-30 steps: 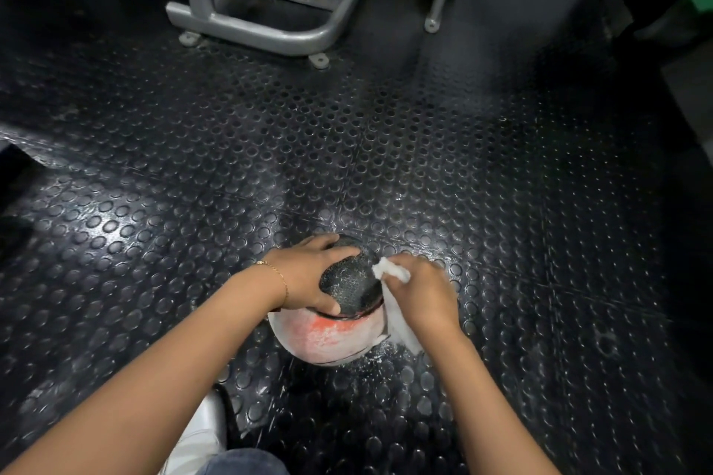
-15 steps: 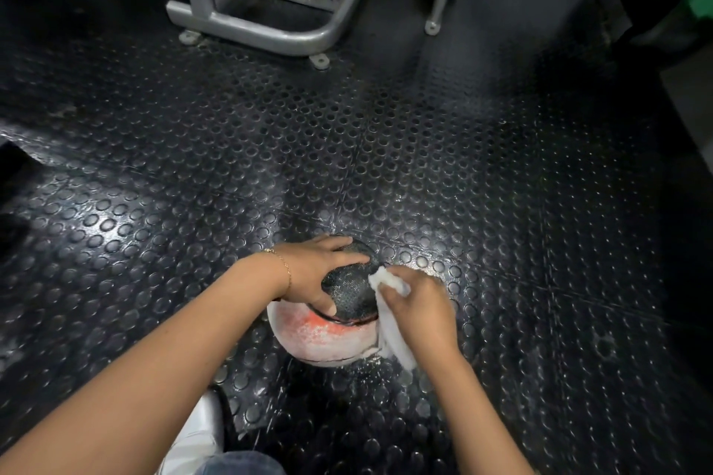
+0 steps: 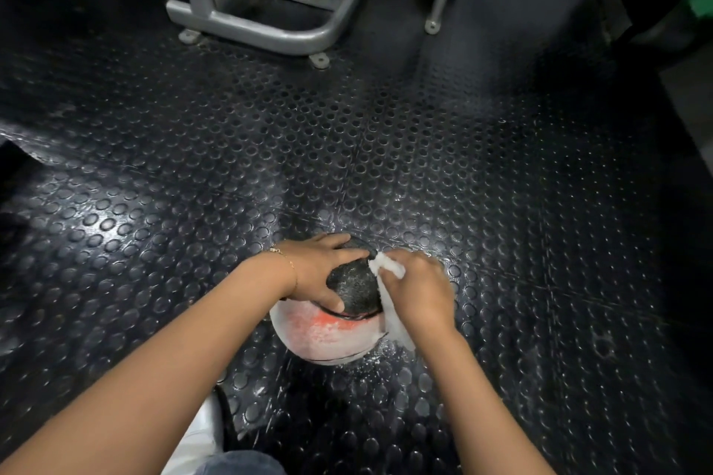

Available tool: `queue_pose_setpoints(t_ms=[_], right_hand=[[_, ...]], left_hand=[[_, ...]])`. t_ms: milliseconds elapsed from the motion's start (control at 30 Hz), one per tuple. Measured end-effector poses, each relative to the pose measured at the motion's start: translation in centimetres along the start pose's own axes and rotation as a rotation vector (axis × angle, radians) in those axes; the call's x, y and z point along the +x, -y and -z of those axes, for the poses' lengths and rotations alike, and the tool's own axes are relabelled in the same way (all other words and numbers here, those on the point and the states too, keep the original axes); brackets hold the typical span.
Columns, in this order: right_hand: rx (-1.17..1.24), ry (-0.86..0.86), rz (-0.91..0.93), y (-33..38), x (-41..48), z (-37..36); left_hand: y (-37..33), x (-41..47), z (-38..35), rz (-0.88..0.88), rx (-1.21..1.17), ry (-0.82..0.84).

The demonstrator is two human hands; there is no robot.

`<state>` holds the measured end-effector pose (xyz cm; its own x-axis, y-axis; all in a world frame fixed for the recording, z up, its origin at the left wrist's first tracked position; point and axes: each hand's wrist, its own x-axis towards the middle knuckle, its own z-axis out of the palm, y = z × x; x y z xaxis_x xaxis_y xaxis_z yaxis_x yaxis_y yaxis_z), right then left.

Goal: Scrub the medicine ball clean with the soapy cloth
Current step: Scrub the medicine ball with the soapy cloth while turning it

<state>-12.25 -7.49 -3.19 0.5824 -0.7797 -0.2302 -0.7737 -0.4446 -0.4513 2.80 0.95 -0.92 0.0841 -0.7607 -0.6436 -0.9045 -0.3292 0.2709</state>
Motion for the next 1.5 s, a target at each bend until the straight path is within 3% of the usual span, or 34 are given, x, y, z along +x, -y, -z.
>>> queue_pose_setpoints(t_ms=[200, 367, 467, 700, 867, 1033, 1167, 1500], right_hand=[[-0.026, -0.002, -0.018, -0.1, 0.3, 0.0], [0.049, 0.014, 0.074, -0.6, -0.8, -0.1], [0.097, -0.024, -0.025, -0.8, 0.7, -0.2], [0.043, -0.003, 0.093, -0.6, -0.7, -0.1], [0.029, -0.018, -0.014, -1.0, 0.6, 0.3], [-0.067, 0.000, 0.147, -0.9, -0.5, 1.4], [-0.062, -0.011, 0.071, -1.0, 0.5, 1.8], [-0.014, -0.015, 0.117, -1.1, -1.1, 1.3]], left_hand=[[0.8, -0.5, -1.5, 0.189, -0.156, -0.153], [1.2, -0.2, -1.2, 0.135, -0.198, -0.143], [1.2, -0.1, -1.3, 0.118, -0.197, -0.104], [0.7, 0.1, -1.2, 0.129, -0.171, -0.131], [-0.1, 0.2, -1.2, 0.127, -0.137, -0.145], [-0.3, 0.3, -1.3, 0.109, -0.143, -0.144], [-0.6, 0.4, -1.1, 0.083, -0.136, -0.149], [-0.1, 1.0, -1.3, 0.183, -0.248, -0.147]])
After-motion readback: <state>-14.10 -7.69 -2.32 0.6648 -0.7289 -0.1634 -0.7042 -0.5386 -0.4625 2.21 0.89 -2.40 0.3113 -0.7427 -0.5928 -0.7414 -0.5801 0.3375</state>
